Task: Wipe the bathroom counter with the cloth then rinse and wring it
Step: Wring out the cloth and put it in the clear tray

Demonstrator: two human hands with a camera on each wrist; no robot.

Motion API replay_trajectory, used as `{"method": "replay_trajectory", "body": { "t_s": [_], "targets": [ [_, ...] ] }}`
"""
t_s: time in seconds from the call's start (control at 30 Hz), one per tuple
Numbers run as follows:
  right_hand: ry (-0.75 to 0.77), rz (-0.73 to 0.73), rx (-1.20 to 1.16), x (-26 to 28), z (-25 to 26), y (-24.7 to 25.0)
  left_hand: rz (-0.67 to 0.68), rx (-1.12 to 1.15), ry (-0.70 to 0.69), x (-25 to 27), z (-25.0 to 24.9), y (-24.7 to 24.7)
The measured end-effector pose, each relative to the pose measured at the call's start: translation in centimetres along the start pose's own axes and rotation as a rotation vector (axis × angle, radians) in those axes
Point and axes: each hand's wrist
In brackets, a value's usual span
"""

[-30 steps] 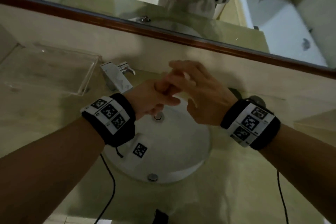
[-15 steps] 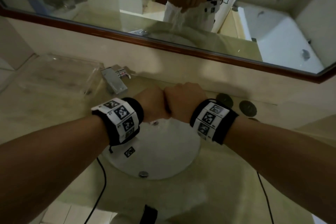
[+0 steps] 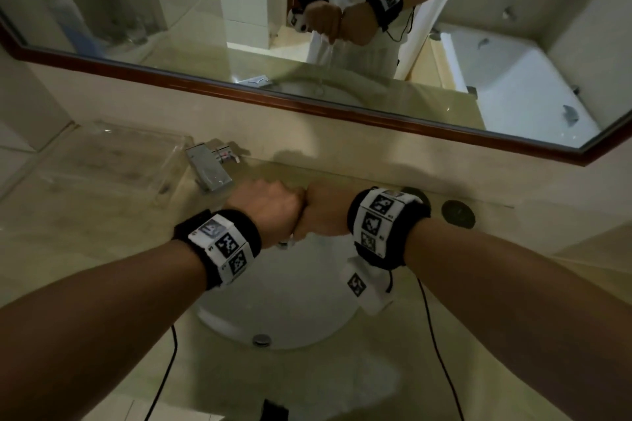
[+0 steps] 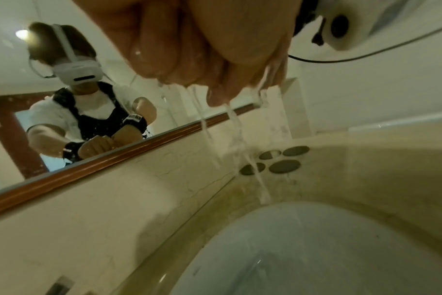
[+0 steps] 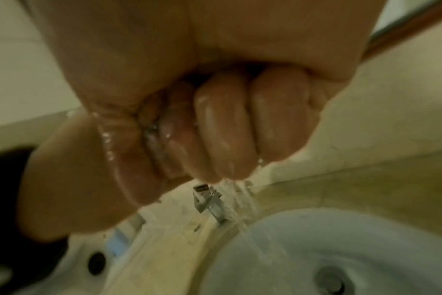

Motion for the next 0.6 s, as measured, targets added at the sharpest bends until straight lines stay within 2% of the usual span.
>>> {"method": "replay_trajectory", "body": {
  "t_s": [0.07, 0.13, 0.27, 0.33, 0.43, 0.53, 0.6],
  "targets": [
    [-0.013, 0.094, -0.218, 0.2, -0.6, 0.1, -0.042, -0.055, -0.047, 0.2, 0.0, -0.2],
    [-0.002, 0.123, -0.321, 0.0, -1.2, 0.1, -0.064, -0.071, -0.08, 0.3, 0.1, -0.2],
    [0.083, -0.003, -0.184, 0.1, -0.7, 0.2, -0.046, -0.001, -0.022, 0.0, 1.1, 0.1],
    [0.164, -0.089, -0.085, 0.7, -0.5, 0.5, -0.014, 0.067, 0.07, -0.2, 1.3, 0.6],
    [0.257, -0.365, 0.136, 1.4, -1.3, 0.9, 0.06, 0.347, 0.248, -0.8, 1.8, 1.2],
    [0.278, -0.659, 0.294, 1.5, -3.3, 0.7, 0.16, 0.904, 0.363, -1.1, 2.4, 1.2],
    [0.406, -0.817, 0.509, 1.7, -4.0, 0.5, 0.267, 1.176, 0.379, -1.0, 2.2, 1.9]
  ]
}}
Point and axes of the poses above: each hand's wrist, its own x-axis away from the middle knuckle, its own y-axis out of the back of the hand, z = x × y, and after that the axes turned 7 degrees about x, right-handed
